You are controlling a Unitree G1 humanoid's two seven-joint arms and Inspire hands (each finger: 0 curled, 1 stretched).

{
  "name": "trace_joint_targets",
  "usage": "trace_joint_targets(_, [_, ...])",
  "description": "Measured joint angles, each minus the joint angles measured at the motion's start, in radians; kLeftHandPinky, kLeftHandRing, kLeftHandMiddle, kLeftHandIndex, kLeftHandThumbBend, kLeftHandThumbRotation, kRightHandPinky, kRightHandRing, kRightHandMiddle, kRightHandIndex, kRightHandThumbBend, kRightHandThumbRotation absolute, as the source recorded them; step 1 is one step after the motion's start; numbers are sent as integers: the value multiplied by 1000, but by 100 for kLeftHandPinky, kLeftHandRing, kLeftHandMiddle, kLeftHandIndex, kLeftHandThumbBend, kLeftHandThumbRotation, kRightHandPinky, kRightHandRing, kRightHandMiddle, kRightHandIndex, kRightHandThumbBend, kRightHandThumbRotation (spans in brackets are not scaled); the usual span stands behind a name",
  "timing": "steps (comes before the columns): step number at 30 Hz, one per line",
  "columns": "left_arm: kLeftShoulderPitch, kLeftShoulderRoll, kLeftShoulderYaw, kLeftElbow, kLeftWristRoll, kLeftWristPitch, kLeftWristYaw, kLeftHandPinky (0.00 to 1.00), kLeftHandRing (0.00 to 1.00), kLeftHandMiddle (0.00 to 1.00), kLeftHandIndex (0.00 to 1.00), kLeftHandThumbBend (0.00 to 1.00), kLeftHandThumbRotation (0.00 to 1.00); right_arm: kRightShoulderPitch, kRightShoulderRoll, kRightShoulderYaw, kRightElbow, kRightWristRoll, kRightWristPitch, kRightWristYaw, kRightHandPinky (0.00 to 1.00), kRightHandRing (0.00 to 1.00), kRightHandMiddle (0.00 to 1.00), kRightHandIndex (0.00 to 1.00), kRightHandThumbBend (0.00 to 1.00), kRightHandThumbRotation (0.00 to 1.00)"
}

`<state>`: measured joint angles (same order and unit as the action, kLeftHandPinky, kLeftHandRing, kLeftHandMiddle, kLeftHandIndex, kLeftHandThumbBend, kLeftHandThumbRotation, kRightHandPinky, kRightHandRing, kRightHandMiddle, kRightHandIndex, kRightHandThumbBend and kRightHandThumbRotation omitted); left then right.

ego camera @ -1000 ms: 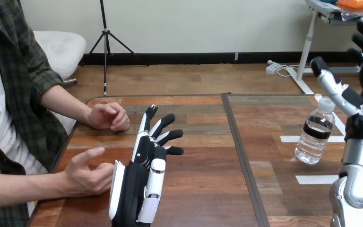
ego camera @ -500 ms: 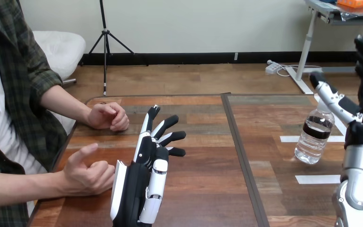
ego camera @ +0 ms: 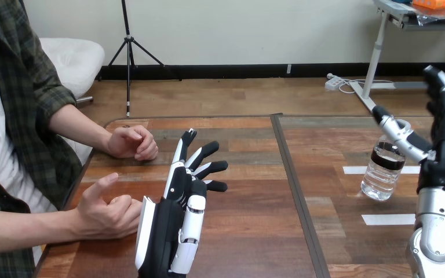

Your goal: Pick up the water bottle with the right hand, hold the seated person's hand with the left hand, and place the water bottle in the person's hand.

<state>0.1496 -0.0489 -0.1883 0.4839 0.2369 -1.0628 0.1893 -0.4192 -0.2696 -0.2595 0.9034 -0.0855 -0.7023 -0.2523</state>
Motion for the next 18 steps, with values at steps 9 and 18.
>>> trace_joint_targets(9, [0,0,-1,0,-3,0,-3,63,78,87,97,20,100,-23,-5,12,55,2,23,-5,93,92,89,85,66,0])
trace_joint_targets(18, [0,0,0,0,-9,0,-10,63,78,88,98,18,100,-46,-8,18,89,10,53,-3,93,93,90,85,68,1])
